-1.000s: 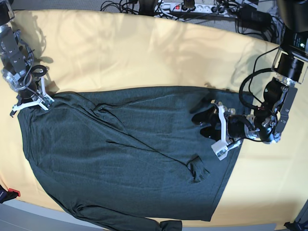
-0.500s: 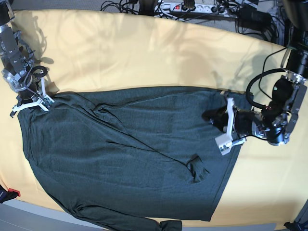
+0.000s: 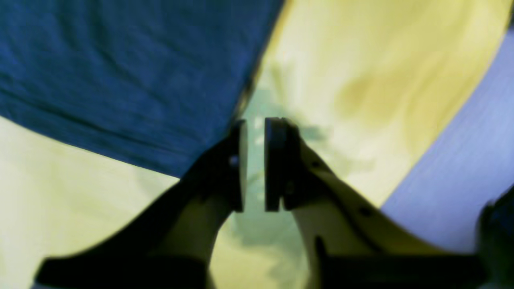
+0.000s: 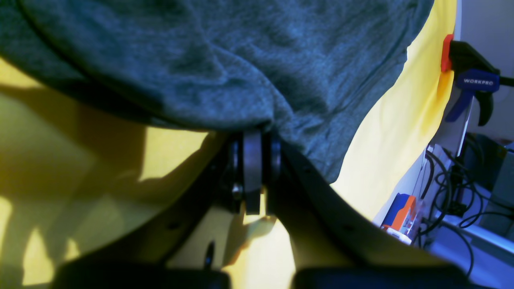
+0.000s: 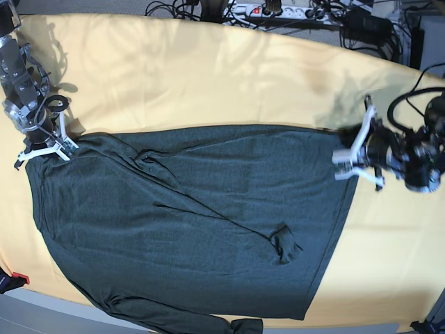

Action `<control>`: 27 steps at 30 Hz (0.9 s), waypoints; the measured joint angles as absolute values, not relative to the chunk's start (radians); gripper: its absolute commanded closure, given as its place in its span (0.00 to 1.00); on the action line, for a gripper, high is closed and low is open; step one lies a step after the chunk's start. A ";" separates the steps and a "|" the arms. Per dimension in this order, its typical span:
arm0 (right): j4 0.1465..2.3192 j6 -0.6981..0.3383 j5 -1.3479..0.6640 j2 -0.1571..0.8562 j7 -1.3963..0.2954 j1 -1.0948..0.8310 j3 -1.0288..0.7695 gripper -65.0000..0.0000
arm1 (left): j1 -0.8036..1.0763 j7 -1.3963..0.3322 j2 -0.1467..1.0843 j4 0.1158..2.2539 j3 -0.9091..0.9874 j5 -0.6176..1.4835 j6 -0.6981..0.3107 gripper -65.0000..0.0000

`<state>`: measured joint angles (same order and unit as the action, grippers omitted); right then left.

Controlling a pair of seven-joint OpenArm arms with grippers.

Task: Fold the T-shirt properly
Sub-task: 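Grasp the shirt's side edge near the shoulder with the left gripper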

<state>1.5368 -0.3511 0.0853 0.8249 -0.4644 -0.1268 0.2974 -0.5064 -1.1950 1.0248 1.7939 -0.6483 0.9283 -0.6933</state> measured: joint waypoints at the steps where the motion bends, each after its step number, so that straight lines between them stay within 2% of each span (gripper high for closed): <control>1: 1.537 -0.351 0.085 0.825 -0.465 -0.127 0.297 1.00 | -0.504 -1.142 1.037 1.800 -0.696 0.836 -0.694 0.79; 4: 1.537 -0.351 0.085 0.825 -0.465 -0.127 0.298 1.00 | -0.504 -0.965 1.064 1.800 -0.806 0.555 -0.694 0.66; 7: 1.537 -0.351 0.085 0.825 -0.474 -0.127 0.298 1.00 | -0.505 -0.840 1.082 1.800 -0.838 0.432 -0.694 0.58; 13: 1.537 -0.351 0.085 0.825 -0.491 -0.126 0.298 1.00 | -0.505 -0.802 1.082 1.800 -0.838 0.292 -0.694 0.58; 16: 1.537 -0.351 0.085 0.825 -0.491 -0.126 0.298 1.00 | -0.505 -0.714 1.102 1.800 -0.838 0.251 -0.694 0.58; 20: 1.537 -0.351 0.085 0.825 -0.491 -0.126 0.298 1.00 | -0.505 -0.676 1.102 1.787 -0.838 0.194 -0.694 0.58; 24: 1.537 -0.351 0.085 0.825 -0.491 -0.127 0.298 1.00 | -0.505 -0.670 1.100 1.737 -0.839 0.197 -0.697 0.50; 27: 1.537 -0.351 0.085 0.825 -0.491 -0.127 0.298 1.00 | -0.505 -0.669 1.100 1.705 -0.839 0.194 -0.697 0.50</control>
